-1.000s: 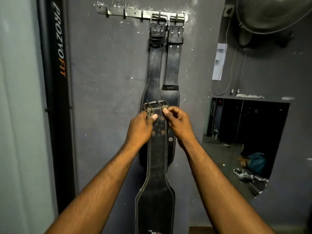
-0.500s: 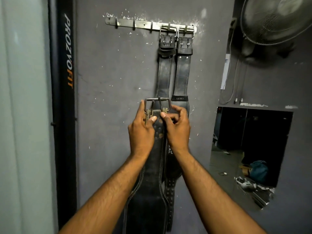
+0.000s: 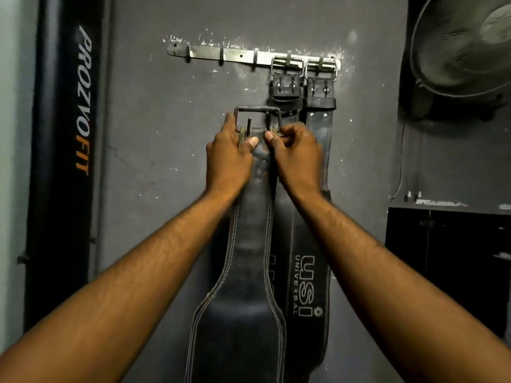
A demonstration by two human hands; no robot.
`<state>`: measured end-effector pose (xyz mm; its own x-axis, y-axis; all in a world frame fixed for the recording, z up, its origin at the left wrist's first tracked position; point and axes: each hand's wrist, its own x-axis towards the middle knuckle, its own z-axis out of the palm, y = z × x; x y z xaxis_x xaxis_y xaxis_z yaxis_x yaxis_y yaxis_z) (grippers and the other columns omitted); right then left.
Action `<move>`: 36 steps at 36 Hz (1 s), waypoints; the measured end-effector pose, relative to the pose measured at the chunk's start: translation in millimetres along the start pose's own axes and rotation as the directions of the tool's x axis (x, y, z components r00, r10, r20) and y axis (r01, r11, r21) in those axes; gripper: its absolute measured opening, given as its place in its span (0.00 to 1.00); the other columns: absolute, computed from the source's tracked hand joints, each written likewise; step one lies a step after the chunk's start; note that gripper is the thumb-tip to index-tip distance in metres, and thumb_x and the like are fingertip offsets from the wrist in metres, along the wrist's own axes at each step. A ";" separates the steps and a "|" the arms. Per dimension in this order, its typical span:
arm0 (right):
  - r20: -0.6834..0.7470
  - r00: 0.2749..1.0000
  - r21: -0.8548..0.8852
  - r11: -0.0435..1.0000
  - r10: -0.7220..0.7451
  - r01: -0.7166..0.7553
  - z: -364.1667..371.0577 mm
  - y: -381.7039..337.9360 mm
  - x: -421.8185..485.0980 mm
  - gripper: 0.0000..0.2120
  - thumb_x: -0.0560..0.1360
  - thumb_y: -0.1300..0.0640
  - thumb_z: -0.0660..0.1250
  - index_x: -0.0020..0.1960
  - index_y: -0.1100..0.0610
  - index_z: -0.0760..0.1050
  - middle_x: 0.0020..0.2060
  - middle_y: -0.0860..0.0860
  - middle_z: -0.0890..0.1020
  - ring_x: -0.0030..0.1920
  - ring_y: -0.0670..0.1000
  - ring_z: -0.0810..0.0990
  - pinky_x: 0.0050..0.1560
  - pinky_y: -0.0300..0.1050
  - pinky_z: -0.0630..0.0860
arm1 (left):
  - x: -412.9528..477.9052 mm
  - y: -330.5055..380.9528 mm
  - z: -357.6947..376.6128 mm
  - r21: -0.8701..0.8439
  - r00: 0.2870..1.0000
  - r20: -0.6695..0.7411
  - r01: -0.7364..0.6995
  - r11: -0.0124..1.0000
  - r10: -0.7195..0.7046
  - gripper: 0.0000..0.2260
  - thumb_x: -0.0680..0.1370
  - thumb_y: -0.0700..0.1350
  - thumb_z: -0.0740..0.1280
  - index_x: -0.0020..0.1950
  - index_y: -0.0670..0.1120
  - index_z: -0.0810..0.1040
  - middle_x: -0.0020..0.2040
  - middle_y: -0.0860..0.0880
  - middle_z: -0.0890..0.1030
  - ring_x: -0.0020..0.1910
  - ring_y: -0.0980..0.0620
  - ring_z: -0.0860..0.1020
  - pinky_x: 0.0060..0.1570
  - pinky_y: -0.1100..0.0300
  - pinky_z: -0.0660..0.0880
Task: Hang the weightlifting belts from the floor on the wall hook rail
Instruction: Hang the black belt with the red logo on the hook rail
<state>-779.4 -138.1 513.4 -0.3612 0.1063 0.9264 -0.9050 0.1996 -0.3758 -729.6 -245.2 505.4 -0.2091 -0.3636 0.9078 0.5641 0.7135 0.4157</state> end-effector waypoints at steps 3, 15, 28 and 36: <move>-0.024 0.999 -0.043 0.998 -0.045 0.044 13.1 7.3 47.0 0.07 0.77 0.52 0.73 0.48 0.55 0.80 0.33 0.41 0.77 0.34 0.36 0.74 0.35 0.27 0.69 | 45.7 -5.8 17.9 0.021 0.997 0.001 -0.073 0.997 0.073 0.20 0.79 0.43 0.69 0.70 0.46 0.73 0.41 0.51 0.78 0.35 0.60 0.74 0.35 0.76 0.70; -0.034 0.976 -0.243 0.949 -0.213 0.199 64.6 8.8 189.0 0.13 0.78 0.47 0.70 0.54 0.57 0.81 0.50 0.53 0.85 0.48 0.52 0.81 0.46 0.42 0.74 | 204.5 -31.3 73.6 0.011 0.994 -0.083 -0.065 0.998 0.066 0.13 0.77 0.48 0.70 0.55 0.40 0.79 0.48 0.43 0.82 0.40 0.54 0.73 0.30 0.70 0.63; 0.091 0.978 -0.484 0.850 -0.189 0.209 85.6 1.1 228.6 0.14 0.80 0.56 0.68 0.65 0.59 0.74 0.62 0.56 0.79 0.62 0.56 0.79 0.58 0.46 0.75 | 255.2 -55.7 91.1 0.180 0.996 0.077 -0.068 0.981 0.055 0.16 0.79 0.46 0.64 0.64 0.41 0.77 0.60 0.41 0.81 0.59 0.44 0.79 0.49 0.62 0.72; 0.145 0.940 -0.529 0.779 -0.309 0.338 97.0 18.9 164.1 0.14 0.81 0.62 0.60 0.66 0.61 0.72 0.64 0.59 0.76 0.63 0.59 0.76 0.61 0.51 0.74 | 215.6 -81.4 82.9 -0.024 0.994 0.110 -0.019 1.000 0.022 0.24 0.72 0.54 0.65 0.65 0.46 0.78 0.60 0.46 0.83 0.61 0.46 0.80 0.63 0.52 0.75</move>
<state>-877.5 -211.3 660.7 -0.0927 -0.1031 0.9903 -0.7078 0.7064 0.0073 -886.8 -332.0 671.9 -0.2837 -0.2797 0.9172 0.5871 0.7056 0.3967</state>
